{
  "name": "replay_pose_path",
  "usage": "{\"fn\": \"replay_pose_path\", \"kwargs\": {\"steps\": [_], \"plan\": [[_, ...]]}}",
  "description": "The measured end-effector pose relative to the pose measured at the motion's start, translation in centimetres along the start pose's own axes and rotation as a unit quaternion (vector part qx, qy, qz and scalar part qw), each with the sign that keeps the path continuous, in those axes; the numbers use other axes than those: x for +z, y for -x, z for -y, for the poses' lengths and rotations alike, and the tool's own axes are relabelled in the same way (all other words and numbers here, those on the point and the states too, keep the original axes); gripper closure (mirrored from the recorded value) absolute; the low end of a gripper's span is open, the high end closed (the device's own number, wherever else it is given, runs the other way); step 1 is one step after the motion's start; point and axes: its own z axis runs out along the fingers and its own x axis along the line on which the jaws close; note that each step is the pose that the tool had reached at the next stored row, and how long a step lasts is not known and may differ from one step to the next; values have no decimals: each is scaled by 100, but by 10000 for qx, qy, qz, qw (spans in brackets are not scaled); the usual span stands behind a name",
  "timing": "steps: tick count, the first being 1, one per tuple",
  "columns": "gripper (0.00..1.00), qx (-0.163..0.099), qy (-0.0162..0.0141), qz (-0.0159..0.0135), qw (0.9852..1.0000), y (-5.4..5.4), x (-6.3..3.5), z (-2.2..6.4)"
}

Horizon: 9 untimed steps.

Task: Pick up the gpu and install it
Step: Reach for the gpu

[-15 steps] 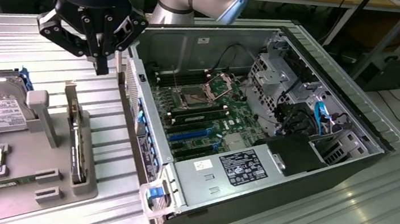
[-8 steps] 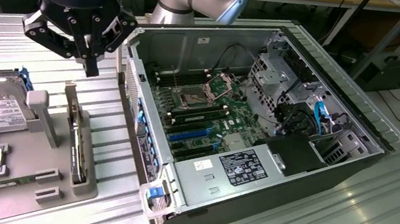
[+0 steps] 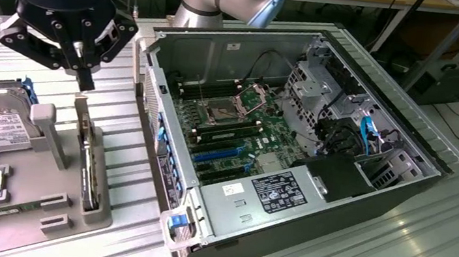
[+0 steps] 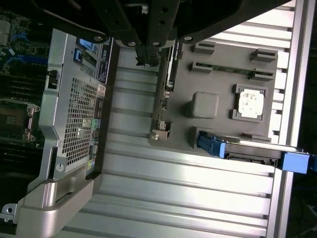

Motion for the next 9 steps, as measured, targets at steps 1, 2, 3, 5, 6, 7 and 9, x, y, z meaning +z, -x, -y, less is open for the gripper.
{"fn": "replay_pose_path", "kwargs": {"steps": [1, 2, 3, 5, 6, 7, 9], "plan": [[89, 0, 0, 0, 10000, -21, 0, 0], [89, 0, 0, 0, 10000, -39, -1, 1], [89, 2, 0, 0, 10000, -60, -1, 0], [89, 3, 0, 1, 10000, -96, -2, 2], [89, 4, 0, 0, 10000, -111, -2, 3], [89, 5, 0, 0, 10000, -130, -3, 5], [89, 5, 0, 0, 10000, -162, -4, 8]]}}
